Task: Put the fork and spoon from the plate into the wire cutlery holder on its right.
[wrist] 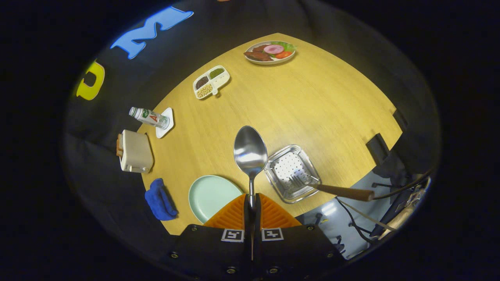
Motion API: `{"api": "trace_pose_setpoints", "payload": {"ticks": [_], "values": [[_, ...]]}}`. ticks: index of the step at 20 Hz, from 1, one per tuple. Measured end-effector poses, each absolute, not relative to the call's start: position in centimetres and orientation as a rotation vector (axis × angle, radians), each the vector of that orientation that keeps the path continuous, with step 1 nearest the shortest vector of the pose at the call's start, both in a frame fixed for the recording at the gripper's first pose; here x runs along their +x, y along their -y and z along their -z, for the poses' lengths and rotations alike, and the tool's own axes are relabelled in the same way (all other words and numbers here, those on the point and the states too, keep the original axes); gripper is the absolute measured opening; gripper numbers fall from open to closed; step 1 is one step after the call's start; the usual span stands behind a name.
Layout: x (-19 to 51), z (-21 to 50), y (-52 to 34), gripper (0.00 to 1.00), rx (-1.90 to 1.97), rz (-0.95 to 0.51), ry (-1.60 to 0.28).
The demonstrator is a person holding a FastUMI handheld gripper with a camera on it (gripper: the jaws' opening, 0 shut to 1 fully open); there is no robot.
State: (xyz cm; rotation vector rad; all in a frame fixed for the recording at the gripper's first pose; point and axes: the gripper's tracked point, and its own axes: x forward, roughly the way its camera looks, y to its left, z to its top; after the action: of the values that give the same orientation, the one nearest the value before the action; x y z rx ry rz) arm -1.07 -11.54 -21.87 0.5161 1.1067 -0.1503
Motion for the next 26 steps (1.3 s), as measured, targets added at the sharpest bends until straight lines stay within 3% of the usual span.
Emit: {"api": "trace_pose_setpoints", "payload": {"ticks": [19,22,26], "values": [[-5.5,27.1,14.2,0.02,0.367,0.122,-1.421],[-4.5,26.4,14.1,0.12,0.390,0.128,-1.392],[-3.4,25.1,14.6,0.14,0.373,0.137,-1.334]]}}
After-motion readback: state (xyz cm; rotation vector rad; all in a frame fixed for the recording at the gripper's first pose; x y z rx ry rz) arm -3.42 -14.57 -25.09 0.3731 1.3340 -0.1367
